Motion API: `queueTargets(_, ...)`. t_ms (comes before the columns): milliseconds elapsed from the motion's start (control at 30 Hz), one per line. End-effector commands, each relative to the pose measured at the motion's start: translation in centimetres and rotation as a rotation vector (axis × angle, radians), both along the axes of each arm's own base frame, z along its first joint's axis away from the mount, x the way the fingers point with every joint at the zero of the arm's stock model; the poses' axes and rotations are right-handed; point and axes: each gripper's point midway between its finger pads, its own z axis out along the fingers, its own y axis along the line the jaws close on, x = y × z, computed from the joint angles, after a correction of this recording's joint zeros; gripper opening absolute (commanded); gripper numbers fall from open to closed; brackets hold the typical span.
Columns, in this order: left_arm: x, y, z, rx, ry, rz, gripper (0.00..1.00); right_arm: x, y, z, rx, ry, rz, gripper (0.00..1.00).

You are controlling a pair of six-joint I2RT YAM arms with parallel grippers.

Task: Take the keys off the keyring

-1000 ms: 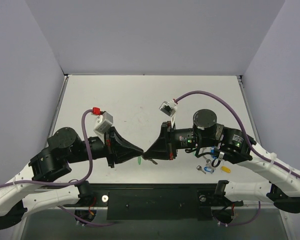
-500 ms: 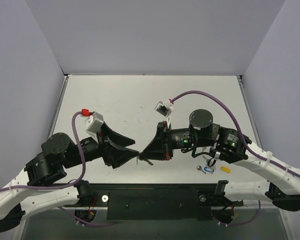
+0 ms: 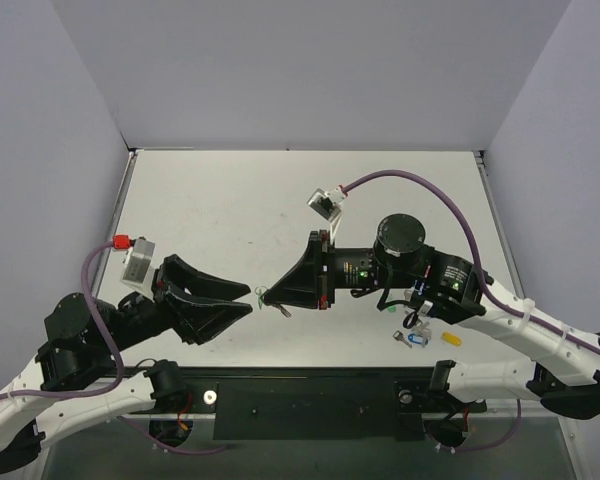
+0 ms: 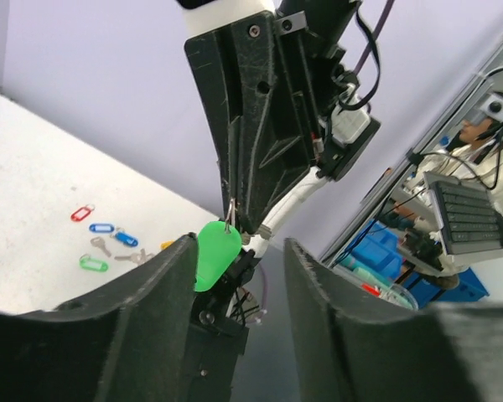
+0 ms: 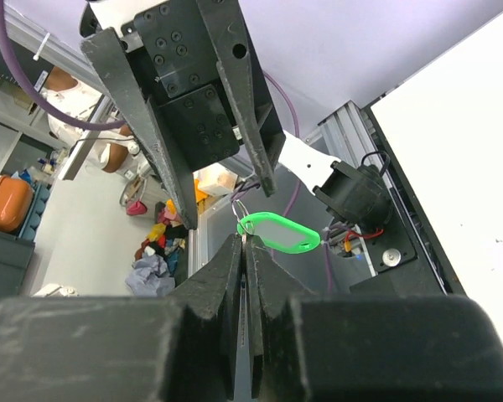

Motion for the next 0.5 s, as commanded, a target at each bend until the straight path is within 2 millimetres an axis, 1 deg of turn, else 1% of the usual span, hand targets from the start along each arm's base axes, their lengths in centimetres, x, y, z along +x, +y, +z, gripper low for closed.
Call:
queueTargets(0,-0.7,1.5,3.4,-0.201,-0.041,-0.006,0.52,0.1,0.3,4.0,0.130,-0.036,-0.004,0.00)
queueTargets(33,-0.7,1.3,2.8,-0.195,-0.035,-0.007,0.50,0.0,0.3,4.1,0.134,-0.030,-0.003,0.00)
queueTargets(67,-0.8,1.7,3.8,-0.240,-0.049,-0.010,0.49,0.1,0.5,4.3,0.144,-0.030,-0.003,0.00)
queueTargets(200,-0.5,1.5,3.6,-0.246,-0.044,-0.001,0.44,-0.2,0.9,4.5,0.159,-0.018,0.007,0.00)
queueTargets(467,-0.5,1.6,3.9,-0.264,-0.043,0.000,0.39,-0.5,1.5,4.0,0.148,-0.011,0.019,0.00)
